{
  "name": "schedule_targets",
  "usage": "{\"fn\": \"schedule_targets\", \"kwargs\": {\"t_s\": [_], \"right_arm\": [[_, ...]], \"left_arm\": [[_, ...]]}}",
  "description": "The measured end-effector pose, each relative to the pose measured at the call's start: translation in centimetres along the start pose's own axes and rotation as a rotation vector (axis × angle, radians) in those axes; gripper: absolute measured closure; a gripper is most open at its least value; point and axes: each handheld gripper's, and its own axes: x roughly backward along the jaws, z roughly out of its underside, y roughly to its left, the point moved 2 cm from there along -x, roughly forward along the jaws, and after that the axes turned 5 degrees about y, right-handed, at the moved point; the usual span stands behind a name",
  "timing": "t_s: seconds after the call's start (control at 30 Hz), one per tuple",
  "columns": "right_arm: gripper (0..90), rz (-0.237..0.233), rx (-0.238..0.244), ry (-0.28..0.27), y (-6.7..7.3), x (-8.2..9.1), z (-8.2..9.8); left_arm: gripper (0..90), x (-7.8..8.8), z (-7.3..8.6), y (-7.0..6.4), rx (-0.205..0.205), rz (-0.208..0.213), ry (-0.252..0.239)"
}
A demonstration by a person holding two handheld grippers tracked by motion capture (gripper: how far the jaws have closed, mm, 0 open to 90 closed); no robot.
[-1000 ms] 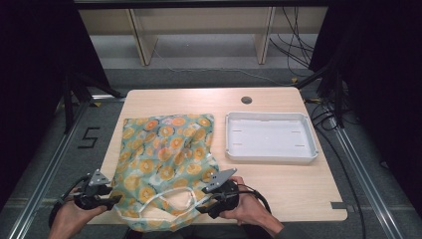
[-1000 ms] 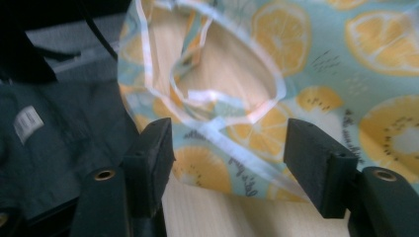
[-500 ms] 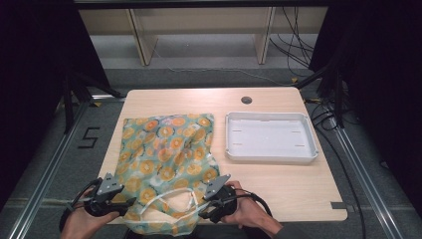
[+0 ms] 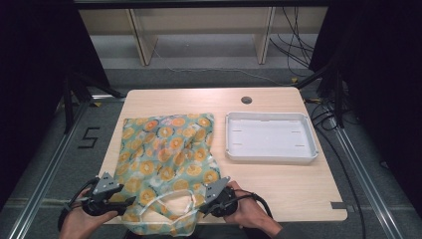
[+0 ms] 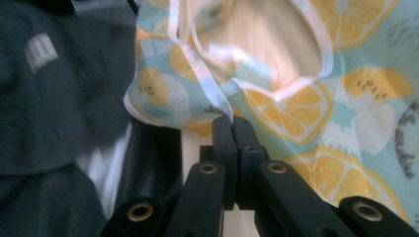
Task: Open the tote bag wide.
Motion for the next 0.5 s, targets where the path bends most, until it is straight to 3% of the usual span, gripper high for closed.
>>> {"fn": "schedule_targets", "kwargs": {"t_s": [0.03, 0.07, 0.13, 0.17, 0.2, 0.23, 0.27, 0.4, 0.43, 0.47, 0.5], "right_arm": [[90.0, -0.008, 0.028, -0.038, -0.1, 0.1, -0.3], [90.0, -0.025, -0.016, -0.058, 0.2, 0.5, -0.5], [90.0, -0.031, -0.011, -0.076, 0.1, 0.7, -0.6], [90.0, -0.04, 0.015, -0.116, -0.1, 0.9, -0.9], [90.0, -0.04, 0.015, -0.116, -0.1, 0.9, -0.9], [90.0, -0.038, 0.004, -0.123, -0.1, 1.0, -1.0], [90.0, -0.045, -0.012, -0.128, -0.1, 1.2, -1.1], [90.0, -0.047, -0.039, -0.208, -0.6, 2.7, -2.0], [90.0, -0.047, -0.039, -0.208, -0.6, 2.7, -2.0], [90.0, -0.051, -0.043, -0.251, -0.9, 3.1, -2.5], [90.0, -0.051, -0.043, -0.251, -0.9, 3.1, -2.5]], "left_arm": [[38.1, 0.0, 0.0, 0.0, 0.016, -0.001, -0.016], [37.1, 0.1, 0.0, -0.2, 0.046, 0.001, -0.024], [36.4, 0.4, -0.1, -0.2, 0.055, 0.018, -0.033], [35.6, 0.5, -0.2, -0.3, 0.077, 0.03, -0.068], [35.1, 0.5, -0.2, -0.3, 0.077, 0.03, -0.068], [35.1, 0.6, -0.3, -0.2, 0.049, 0.03, -0.074], [34.6, 0.7, -0.3, -0.5, 0.056, 0.04, -0.083], [33.0, 1.3, -0.6, -1.0, 0.024, 0.083, -0.099], [33.0, 1.3, -0.6, -1.3, 0.054, 0.102, -0.106], [31.9, 1.3, -0.9, -2.0, 0.102, 0.143, -0.162], [31.5, 1.3, -0.9, -2.0, 0.102, 0.143, -0.162]]}}
